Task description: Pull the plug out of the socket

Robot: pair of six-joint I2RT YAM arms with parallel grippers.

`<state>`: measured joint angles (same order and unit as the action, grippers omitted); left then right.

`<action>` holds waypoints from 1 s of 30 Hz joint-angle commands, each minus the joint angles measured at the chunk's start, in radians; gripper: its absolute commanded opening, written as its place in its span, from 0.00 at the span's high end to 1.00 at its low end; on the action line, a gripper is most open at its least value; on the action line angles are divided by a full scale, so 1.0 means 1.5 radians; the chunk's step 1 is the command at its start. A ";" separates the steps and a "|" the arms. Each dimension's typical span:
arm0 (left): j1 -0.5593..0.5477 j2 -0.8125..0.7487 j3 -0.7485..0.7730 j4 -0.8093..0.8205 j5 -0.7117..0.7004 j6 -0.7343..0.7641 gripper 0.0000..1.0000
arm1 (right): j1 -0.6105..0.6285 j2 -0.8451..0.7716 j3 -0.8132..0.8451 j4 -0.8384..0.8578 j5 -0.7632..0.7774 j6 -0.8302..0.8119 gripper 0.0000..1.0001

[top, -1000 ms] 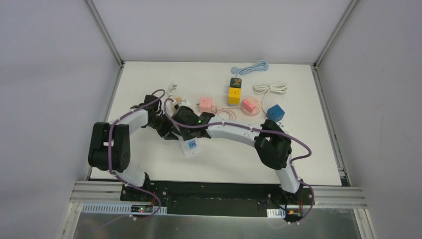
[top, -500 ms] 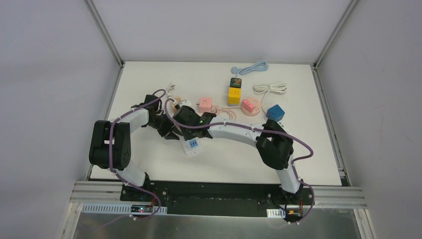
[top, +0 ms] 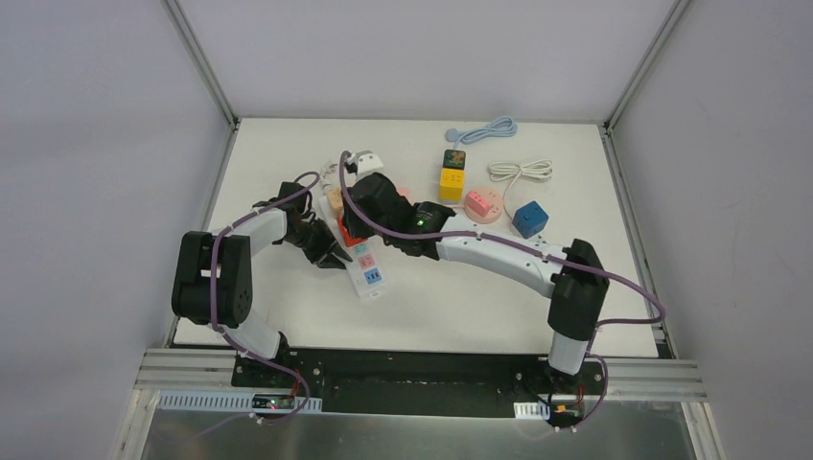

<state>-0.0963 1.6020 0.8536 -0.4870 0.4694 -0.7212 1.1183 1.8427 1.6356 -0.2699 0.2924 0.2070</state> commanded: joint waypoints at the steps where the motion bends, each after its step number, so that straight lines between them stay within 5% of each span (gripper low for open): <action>1: -0.007 0.007 -0.011 -0.070 -0.071 0.028 0.72 | -0.040 -0.088 -0.046 0.024 0.069 -0.022 1.00; 13: -0.007 -0.174 0.009 -0.024 -0.044 0.027 0.37 | -0.203 -0.189 -0.250 0.102 -0.087 0.149 1.00; 22: -0.004 -0.341 -0.063 0.009 -0.163 0.013 0.33 | -0.221 -0.067 -0.288 0.195 -0.087 0.149 1.00; 24: -0.005 -0.381 -0.068 0.006 -0.192 0.021 0.33 | -0.221 -0.046 -0.287 0.223 -0.222 0.240 0.90; 30: -0.004 -0.408 -0.059 -0.032 -0.241 0.041 0.33 | -0.233 0.007 -0.289 0.276 -0.293 0.294 0.73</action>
<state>-0.1036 0.9997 0.7567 -0.5076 0.1921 -0.6880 0.7818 1.8359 1.1984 0.0174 -0.0196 0.5514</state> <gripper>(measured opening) 0.672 0.331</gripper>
